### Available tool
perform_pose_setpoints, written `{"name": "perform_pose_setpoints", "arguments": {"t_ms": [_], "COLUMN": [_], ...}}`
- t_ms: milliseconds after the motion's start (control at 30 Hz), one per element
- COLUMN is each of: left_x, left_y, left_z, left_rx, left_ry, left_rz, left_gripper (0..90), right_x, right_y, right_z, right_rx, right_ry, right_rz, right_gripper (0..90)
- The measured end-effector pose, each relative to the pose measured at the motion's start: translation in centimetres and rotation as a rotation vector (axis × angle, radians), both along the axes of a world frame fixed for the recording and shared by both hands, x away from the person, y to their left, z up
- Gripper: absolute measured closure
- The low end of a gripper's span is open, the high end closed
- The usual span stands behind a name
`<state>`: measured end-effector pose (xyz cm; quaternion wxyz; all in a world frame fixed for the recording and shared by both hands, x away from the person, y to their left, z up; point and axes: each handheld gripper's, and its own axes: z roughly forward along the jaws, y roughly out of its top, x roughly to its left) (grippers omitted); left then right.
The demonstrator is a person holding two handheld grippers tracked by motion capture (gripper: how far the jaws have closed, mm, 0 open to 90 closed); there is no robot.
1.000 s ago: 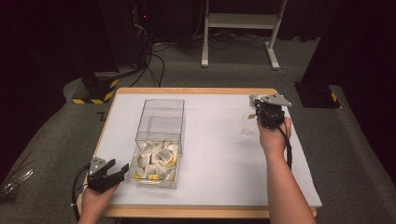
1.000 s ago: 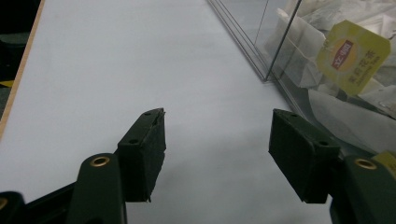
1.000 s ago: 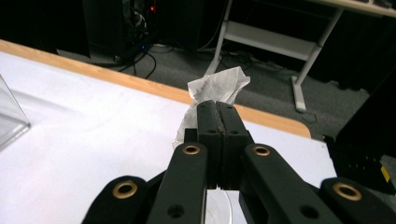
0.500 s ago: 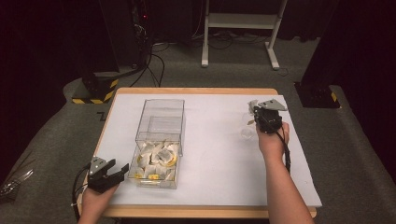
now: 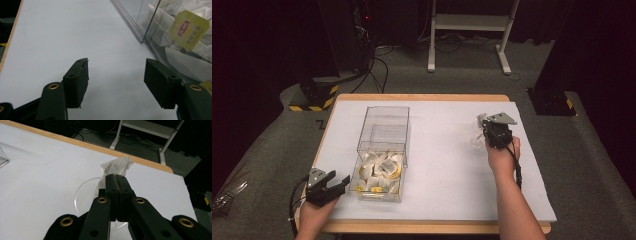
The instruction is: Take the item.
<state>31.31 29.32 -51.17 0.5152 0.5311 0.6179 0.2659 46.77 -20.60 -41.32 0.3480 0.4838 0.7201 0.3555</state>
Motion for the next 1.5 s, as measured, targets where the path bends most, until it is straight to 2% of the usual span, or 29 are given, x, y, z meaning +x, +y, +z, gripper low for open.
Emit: {"name": "perform_pose_setpoints", "arguments": {"t_ms": [33,233,333,467,633,767,833,1200,1500], "left_x": [0.0,0.0,0.0,0.0,0.0,0.0,0.0,0.0,0.0], "left_y": [0.1,0.1,0.2,0.1,0.2,0.1,0.2,0.1,0.1], "left_z": [0.0,0.0,0.0,0.0,0.0,0.0,0.0,0.0,0.0], "left_rx": [0.016,0.013,0.032,0.019,0.035,0.013,0.033,0.029,0.037], "left_ry": [0.006,0.007,0.012,0.011,0.014,0.008,0.013,0.018,0.018], "left_rz": [-0.009,-0.008,-0.019,-0.013,-0.021,-0.011,-0.021,-0.020,-0.023], "left_gripper": [36.6,36.6,36.6,36.6,36.6,36.6,36.6,36.7,36.6], "right_x": [0.0,-0.4,-0.5,-0.5,-0.4,-0.4,-0.4,-0.4,-0.5], "right_y": [0.0,-0.1,-0.1,-0.3,-0.3,-0.1,-0.1,-0.1,-0.1], "right_z": [-0.1,-0.4,-0.7,-0.9,-1.1,-1.2,-1.2,-1.2,-1.1], "right_rx": [-0.003,-0.009,-0.008,-0.008,-0.010,-0.012,-0.015,-0.012,-0.007], "right_ry": [0.005,0.011,0.022,0.029,0.035,0.038,0.041,0.037,0.033], "right_rz": [-0.001,0.009,0.007,0.003,0.004,0.007,0.003,-0.002,-0.003], "right_gripper": [89.4,89.3,89.2,89.1,88.9,88.7,88.5,83.5,82.8]}}
